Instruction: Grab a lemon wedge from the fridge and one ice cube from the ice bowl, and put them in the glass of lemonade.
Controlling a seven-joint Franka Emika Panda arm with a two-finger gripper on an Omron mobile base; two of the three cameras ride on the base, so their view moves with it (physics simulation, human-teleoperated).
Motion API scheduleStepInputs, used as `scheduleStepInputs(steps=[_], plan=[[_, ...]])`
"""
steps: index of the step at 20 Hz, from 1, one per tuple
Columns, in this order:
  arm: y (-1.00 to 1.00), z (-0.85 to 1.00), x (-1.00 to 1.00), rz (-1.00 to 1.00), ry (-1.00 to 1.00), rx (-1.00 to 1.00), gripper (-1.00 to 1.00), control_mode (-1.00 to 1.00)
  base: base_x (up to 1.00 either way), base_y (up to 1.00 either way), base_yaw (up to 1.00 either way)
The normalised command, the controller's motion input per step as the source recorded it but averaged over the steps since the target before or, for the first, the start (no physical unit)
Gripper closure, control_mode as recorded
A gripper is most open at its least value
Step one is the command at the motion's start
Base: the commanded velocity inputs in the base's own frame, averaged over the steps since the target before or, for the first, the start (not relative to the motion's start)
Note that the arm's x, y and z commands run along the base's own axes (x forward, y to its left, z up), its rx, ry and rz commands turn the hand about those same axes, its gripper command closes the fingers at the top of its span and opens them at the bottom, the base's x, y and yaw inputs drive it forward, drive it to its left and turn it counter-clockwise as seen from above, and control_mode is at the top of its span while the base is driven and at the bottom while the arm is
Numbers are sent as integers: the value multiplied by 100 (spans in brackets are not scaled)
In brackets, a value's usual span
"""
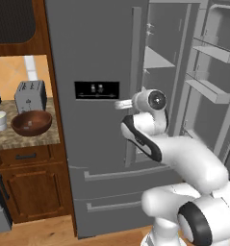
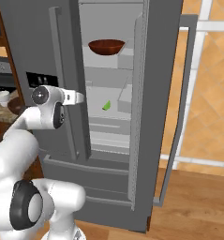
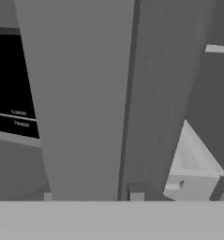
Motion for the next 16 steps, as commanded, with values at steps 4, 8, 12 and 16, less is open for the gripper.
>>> scheduleStepInputs(steps=[4, 8, 12, 16], plan=[[66, 6, -100, 9, -3, -7, 100, -100, 0, 0, 0], [55, 15, -100, 1, -8, -9, 100, -100, 0, 0, 0], [39, 33, -96, 0, -8, -8, 100, -100, 0, 0, 0], [35, 49, -80, 0, 0, -6, -100, -100, 0, 0, 0]])
